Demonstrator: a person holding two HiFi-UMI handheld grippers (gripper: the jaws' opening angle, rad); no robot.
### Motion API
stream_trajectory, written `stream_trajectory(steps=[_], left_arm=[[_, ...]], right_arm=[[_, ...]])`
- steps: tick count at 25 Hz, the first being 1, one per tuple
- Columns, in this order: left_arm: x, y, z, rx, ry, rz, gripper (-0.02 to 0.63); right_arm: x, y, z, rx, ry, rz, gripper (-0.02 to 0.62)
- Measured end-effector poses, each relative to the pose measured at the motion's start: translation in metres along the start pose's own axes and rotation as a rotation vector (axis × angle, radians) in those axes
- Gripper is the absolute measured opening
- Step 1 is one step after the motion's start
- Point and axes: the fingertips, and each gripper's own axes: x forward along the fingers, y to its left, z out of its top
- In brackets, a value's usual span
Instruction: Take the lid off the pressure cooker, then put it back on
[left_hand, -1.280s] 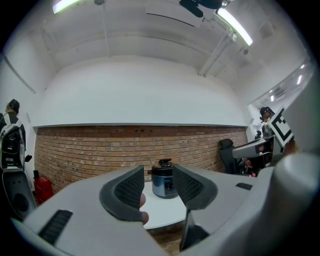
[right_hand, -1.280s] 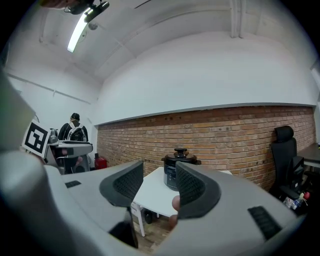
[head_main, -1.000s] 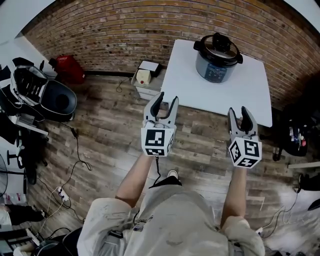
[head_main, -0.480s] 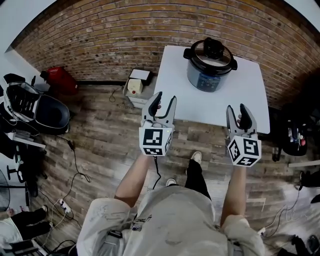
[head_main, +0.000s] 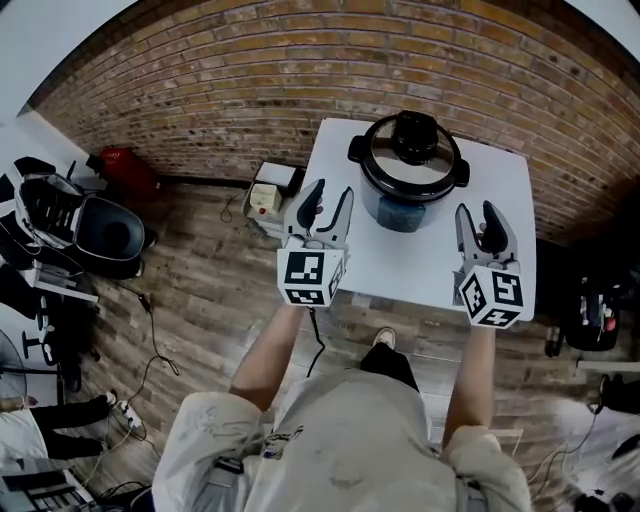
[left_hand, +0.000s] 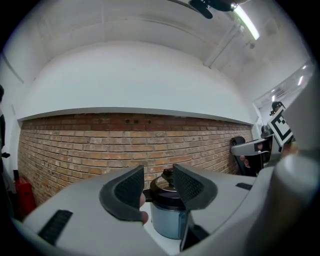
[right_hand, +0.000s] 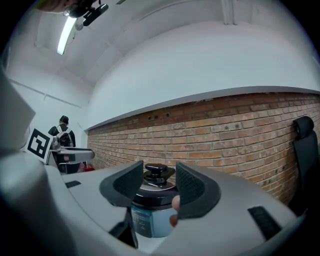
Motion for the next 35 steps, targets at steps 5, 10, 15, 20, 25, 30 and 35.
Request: stream_trajectory(steps=[5, 10, 15, 20, 25, 30, 35], left_arm=[[0.052, 0.0, -0.005, 0.018, 0.026, 0.025, 0.196], [0.093, 0.007, -0.012, 0.034, 0.049, 0.057, 0.196], [0.121, 0.015, -0.019, 0.041, 0.076, 0.093, 0.196], [0.138, 0.03, -0.023, 0.026, 0.083, 0.103, 0.196], [0.157, 0.053, -0.027, 0.02, 0.07, 0.076, 0.196], [0.176, 0.062, -0.035, -0.01, 0.073, 0.028, 0.196], [0.182, 0.069, -0.052, -0.114, 0.125, -0.039, 0.198]], right_arm=[[0.049, -0.034, 0.0, 0.008, -0.001, 0.038, 0.218], [0.094, -0.057, -0.001, 0.016, 0.002, 0.083, 0.219], [0.131, -0.07, 0.0, 0.048, -0.001, 0.137, 0.219], [0.156, -0.065, 0.005, 0.036, 0.0, 0.169, 0.219], [0.179, -0.05, 0.008, 0.009, 0.0, 0.163, 0.219], [0.192, -0.042, 0.01, -0.022, 0.022, 0.163, 0.219], [0.201, -0.034, 0.015, -0.049, 0.042, 0.227, 0.219]])
